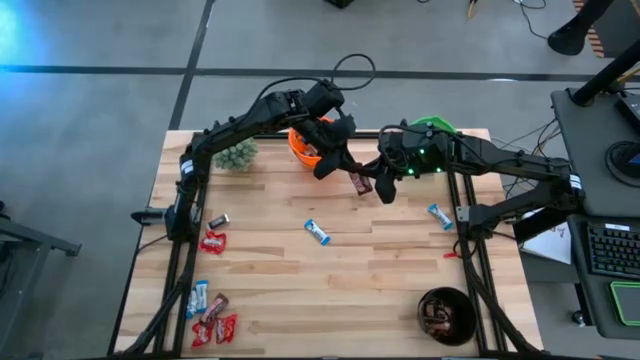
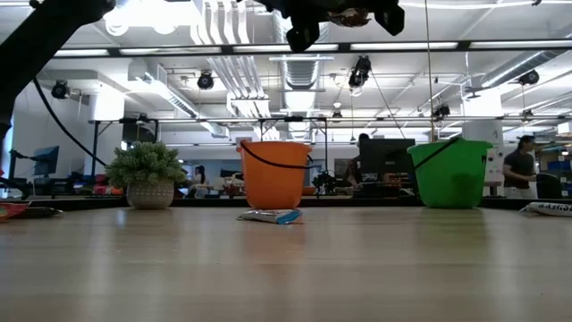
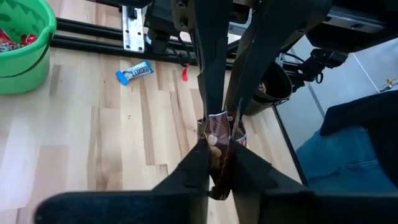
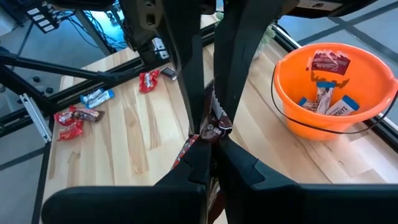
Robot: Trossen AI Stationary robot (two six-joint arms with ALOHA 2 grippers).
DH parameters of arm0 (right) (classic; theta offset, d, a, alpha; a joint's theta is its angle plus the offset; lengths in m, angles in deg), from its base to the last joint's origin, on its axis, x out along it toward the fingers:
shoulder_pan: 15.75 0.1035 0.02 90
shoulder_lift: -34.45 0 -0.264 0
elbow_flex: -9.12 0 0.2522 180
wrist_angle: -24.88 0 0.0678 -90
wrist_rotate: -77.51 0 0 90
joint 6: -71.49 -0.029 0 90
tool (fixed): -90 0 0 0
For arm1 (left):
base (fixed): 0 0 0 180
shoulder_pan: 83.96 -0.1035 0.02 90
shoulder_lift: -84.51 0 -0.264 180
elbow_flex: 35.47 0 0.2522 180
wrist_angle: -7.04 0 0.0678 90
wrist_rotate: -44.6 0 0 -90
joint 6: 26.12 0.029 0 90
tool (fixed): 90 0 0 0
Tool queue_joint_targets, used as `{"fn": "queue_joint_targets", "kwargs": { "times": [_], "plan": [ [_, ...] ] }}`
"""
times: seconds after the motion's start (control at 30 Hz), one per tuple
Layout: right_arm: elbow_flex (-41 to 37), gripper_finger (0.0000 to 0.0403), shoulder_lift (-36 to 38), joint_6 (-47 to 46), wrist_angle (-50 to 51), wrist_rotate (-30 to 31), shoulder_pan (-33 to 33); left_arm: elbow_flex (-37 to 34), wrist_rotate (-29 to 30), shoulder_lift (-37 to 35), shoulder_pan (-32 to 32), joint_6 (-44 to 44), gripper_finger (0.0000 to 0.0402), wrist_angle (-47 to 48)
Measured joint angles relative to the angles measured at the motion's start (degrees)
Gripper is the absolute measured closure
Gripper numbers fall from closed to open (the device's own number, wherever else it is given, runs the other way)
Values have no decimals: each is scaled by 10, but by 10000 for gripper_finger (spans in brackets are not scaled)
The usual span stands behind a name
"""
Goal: Organize candy in baskets
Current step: Put the brown chocolate bar into the black bucket
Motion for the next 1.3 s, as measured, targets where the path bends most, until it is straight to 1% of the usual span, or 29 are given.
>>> {"fn": "queue_joint_targets", "kwargs": {
  "times": [0.07,0.3,0.37,0.53,0.67,0.83,0.9,1.03,1.13,1.23,1.3],
  "plan": [
    [0,391,0,0,1,0,0,0,0,0,0,3,392,0],
    [0,390,1,11,1,-1,0,0,0,0,0,4,396,0],
    [4,390,1,10,6,-13,0,0,-1,0,0,4,398,-1],
    [35,390,1,27,40,-51,0,0,-6,0,3,4,399,-6],
    [74,390,1,42,93,-79,0,-1,1,0,9,12,400,-5],
    [109,390,0,52,160,-79,0,-1,1,0,16,16,400,-9],
    [126,390,2,63,184,-64,0,-1,1,0,20,16,400,-9],
    [169,390,6,75,240,-12,0,-1,1,0,33,16,400,-13],
    [203,390,6,76,276,43,0,-1,0,0,47,19,400,-20],
    [235,390,6,76,295,99,0,-1,0,0,61,19,400,-39],
    [249,390,6,76,296,114,0,-1,0,0,70,18,400,-52]
  ]
}}
